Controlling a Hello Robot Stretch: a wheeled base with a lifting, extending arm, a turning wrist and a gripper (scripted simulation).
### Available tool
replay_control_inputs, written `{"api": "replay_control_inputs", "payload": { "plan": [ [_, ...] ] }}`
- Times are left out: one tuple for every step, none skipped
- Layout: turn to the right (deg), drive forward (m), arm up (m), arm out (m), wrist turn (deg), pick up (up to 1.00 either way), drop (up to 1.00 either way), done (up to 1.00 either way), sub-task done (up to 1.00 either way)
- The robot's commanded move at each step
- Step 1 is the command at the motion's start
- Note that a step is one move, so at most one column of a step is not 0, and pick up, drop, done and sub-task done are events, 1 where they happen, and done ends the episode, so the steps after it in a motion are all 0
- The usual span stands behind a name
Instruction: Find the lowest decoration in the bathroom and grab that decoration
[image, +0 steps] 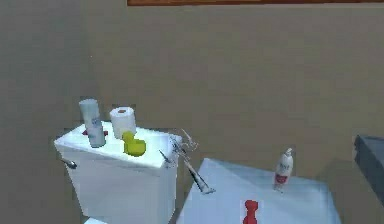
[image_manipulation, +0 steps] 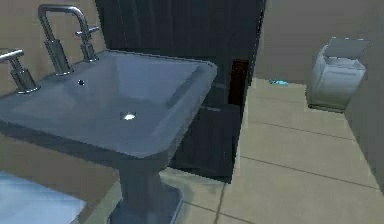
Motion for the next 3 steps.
{"api": "replay_control_inputs", "payload": {
  "plan": [
    [-27.0,0.00,0.00,0.00,0.0,0.00,0.00,0.00,0.00],
    [-45.0,0.00,0.00,0.00,0.0,0.00,0.00,0.00,0.00],
    [-45.0,0.00,0.00,0.00,0.0,0.00,0.00,0.00,0.00]
  ]
}}
